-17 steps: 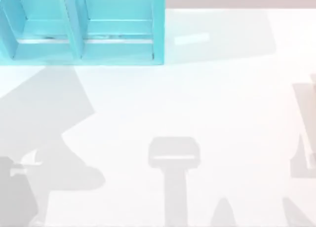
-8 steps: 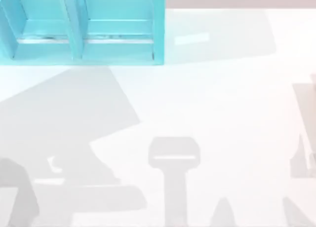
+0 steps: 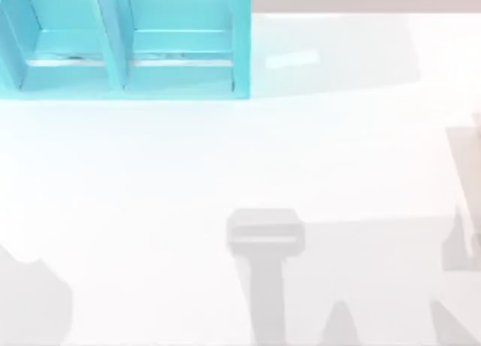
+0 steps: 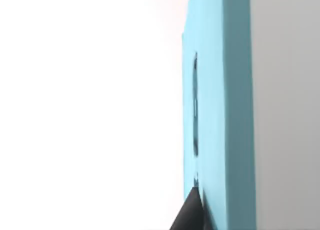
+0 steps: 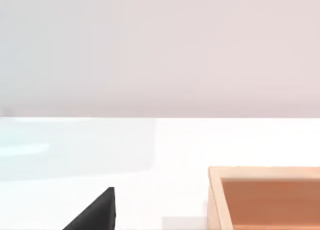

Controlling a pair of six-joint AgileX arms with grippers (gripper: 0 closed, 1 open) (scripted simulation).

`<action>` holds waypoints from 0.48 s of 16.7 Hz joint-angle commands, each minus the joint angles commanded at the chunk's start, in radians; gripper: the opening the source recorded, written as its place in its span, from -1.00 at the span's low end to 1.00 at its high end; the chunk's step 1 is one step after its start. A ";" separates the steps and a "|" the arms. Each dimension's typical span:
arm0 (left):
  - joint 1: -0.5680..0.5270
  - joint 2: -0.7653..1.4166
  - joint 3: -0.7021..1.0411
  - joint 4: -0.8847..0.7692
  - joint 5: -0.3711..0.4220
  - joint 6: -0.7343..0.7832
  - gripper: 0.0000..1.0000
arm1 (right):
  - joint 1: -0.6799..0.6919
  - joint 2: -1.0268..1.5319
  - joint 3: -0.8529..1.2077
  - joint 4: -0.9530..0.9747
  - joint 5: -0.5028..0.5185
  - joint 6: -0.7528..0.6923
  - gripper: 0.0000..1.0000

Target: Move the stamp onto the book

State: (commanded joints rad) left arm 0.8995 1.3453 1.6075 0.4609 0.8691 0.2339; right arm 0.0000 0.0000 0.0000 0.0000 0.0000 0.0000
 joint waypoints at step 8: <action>0.156 -0.079 0.502 0.039 0.078 0.101 -1.00 | 0.000 0.000 0.000 0.000 0.000 0.000 1.00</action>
State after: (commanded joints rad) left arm 1.0560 1.2667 2.1100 0.5002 0.9475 0.3347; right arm 0.0000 0.0000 0.0000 0.0000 0.0000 0.0000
